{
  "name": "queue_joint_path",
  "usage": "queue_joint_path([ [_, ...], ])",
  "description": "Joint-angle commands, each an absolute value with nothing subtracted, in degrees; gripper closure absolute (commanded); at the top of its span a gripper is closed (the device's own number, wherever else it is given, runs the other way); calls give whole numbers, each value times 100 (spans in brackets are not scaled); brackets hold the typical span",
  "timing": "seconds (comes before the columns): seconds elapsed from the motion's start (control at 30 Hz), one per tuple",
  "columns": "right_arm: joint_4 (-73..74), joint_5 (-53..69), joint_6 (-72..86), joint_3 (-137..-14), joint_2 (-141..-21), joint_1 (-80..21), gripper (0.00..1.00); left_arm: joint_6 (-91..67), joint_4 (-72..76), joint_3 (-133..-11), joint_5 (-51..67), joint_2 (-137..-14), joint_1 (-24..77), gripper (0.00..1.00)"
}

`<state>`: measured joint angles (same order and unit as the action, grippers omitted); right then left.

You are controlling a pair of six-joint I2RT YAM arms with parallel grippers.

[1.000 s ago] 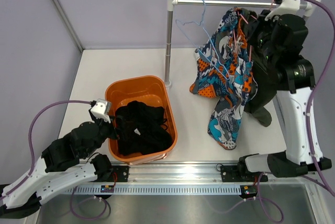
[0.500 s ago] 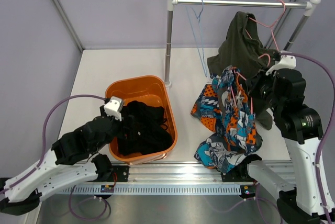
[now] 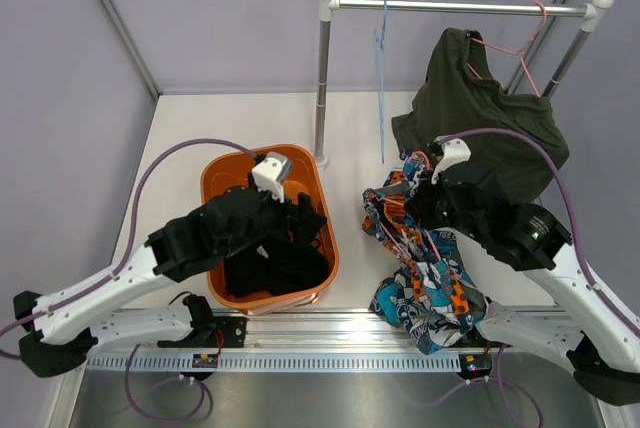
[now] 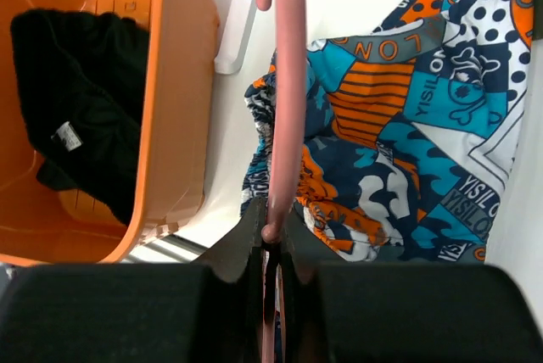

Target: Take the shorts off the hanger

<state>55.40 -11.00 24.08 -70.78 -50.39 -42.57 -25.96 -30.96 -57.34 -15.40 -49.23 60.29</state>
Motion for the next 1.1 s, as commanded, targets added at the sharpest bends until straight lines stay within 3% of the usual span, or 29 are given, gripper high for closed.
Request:
queue_joint_path([
  [0.0, 5476, -1977, 2804, -7733, -5089, -4824, 100, -2689, -2102, -6291, -1581, -5508, 6344, 2],
  [0.3, 5616, -2698, 2848, -8463, -5502, -5616, 100, -2812, -1354, -6820, -2240, -6855, 6662, 2],
  [0.7, 5599, -2848, 2698, -8789, -5687, -5731, 100, -2821, -1064, -7075, -2461, -7619, 6680, 5],
  [1.07, 5669, -2883, 2610, -8974, -5634, -5748, 100, -2865, -1090, -7198, -2628, -7954, 6680, 35],
])
